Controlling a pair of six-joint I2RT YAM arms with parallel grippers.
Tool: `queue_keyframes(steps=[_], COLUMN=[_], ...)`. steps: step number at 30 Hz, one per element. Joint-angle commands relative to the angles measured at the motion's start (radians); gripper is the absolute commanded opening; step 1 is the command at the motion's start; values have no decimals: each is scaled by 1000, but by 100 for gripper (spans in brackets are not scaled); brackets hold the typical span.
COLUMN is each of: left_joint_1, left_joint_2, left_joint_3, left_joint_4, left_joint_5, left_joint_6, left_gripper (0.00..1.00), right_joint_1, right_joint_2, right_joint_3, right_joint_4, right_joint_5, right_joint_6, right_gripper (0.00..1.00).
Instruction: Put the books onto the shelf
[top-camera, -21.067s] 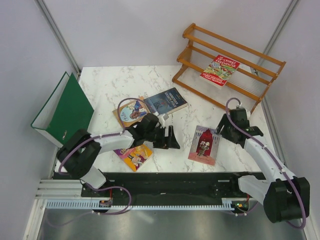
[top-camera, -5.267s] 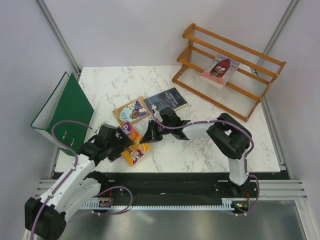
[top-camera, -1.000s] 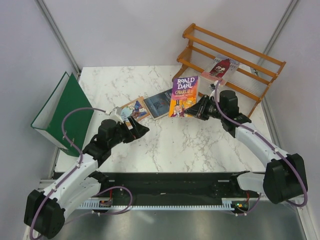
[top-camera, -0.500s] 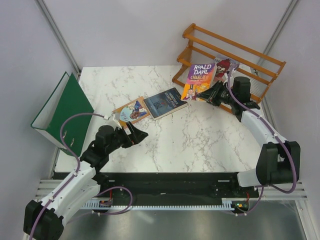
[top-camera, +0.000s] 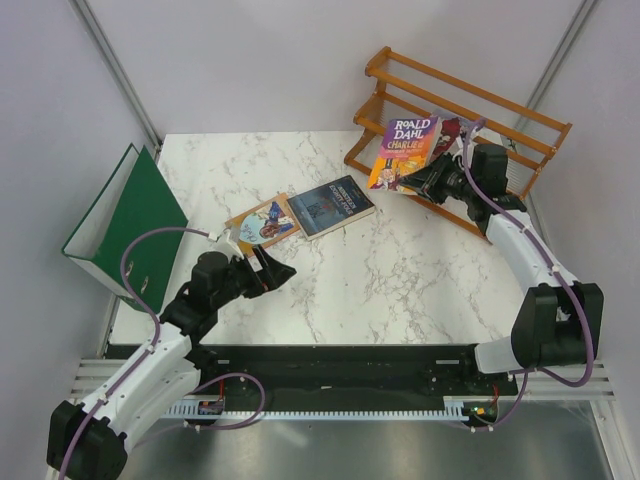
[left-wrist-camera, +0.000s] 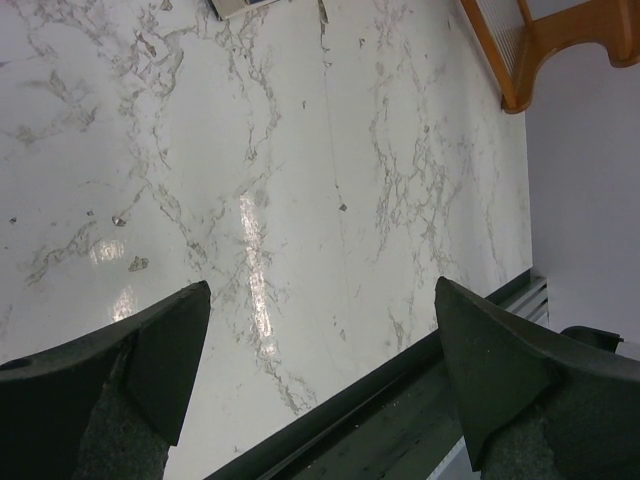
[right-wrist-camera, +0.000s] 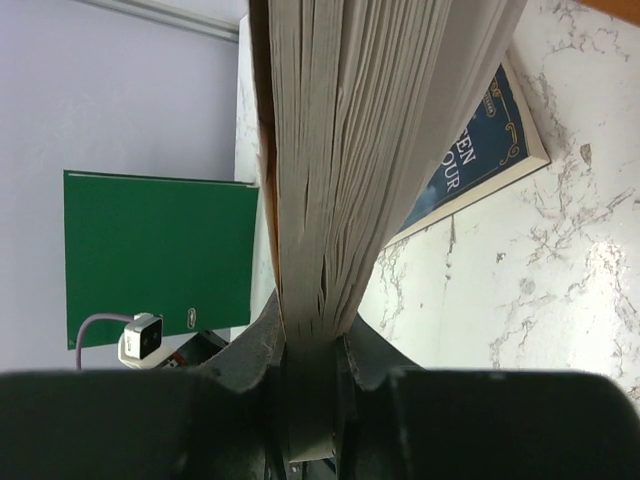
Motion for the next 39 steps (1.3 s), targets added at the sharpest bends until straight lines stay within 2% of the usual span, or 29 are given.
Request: queue_keyframes(steps=[1,23,33,39], left_joint_1=[1,1,1,1], left_joint_2=[-10,-21,-36,-41], left_joint_3=[-2,0,1,-2], left_joint_4=[3,-12,-29,-36], left_joint_5=[21,16,10,7], left_joint_6=[-6,8,13,11], left_gripper=[100,100,100,100], right_joint_1=[-19,-135,-161,-161], right_joint_2=[-23,8,69,80], right_joint_3=[72,76,112,83], right_joint_4=[18,36,93,200], right_joint_5=[38,20,-26,-58], right_joint_6=[10,116,191,252], right_gripper=[3,6,8,8])
